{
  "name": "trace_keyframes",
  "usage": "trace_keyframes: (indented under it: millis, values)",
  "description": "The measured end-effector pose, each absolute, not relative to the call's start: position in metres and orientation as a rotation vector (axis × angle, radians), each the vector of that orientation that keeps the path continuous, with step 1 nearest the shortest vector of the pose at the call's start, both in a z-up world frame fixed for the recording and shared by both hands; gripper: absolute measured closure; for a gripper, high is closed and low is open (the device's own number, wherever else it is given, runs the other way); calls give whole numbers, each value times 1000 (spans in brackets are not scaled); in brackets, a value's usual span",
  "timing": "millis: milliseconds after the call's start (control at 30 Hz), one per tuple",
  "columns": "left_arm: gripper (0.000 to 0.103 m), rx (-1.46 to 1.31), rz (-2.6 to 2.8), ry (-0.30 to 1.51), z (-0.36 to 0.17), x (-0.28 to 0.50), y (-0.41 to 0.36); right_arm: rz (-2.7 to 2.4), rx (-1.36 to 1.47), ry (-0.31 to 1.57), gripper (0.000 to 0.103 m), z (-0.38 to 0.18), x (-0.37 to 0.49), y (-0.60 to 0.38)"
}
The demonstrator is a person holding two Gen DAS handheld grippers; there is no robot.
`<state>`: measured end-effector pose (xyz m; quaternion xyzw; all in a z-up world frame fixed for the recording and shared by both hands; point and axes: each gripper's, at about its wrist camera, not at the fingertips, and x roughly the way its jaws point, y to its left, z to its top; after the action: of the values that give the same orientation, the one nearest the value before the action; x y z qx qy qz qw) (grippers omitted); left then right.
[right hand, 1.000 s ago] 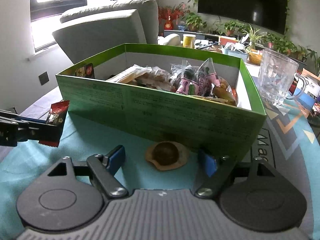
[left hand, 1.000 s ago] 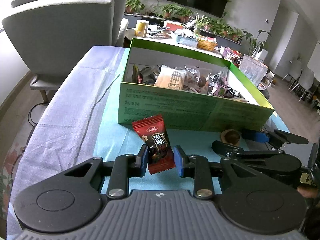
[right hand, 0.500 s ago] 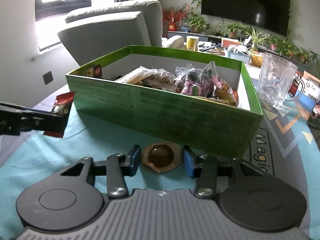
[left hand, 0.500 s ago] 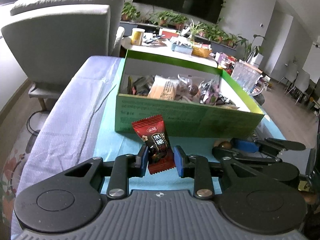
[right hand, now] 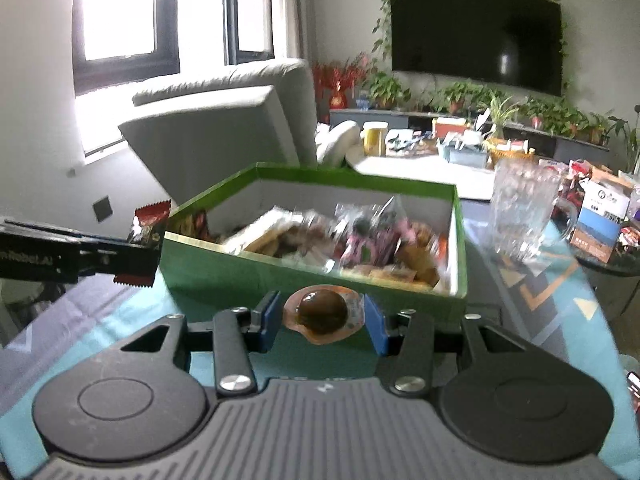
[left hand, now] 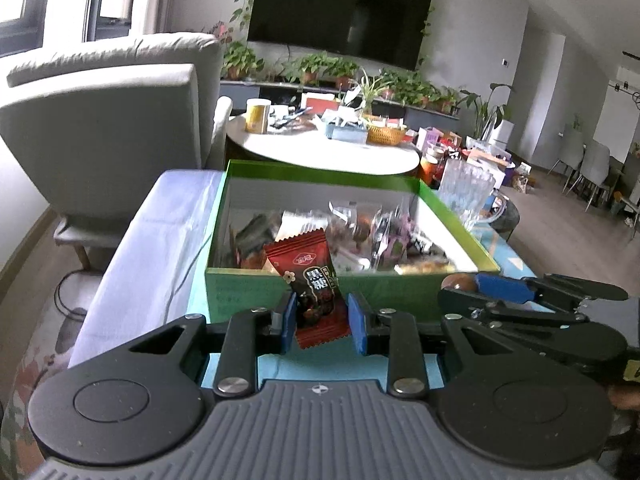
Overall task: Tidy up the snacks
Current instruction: 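Drop the red packet into the box with the left tool while the right tool drops the round snack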
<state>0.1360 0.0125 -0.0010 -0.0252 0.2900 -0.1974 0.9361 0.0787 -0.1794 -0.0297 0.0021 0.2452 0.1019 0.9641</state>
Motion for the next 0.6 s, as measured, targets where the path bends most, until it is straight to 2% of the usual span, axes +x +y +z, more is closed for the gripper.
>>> trace_keyframes:
  millis: [267,600]
  values:
    - [77,-48,-397,539,14,163,-1,172,24,411,56,-10,96,-193]
    - [77,-28,-396,534,12,202,-20,136,68,416,56,-12,133,-204]
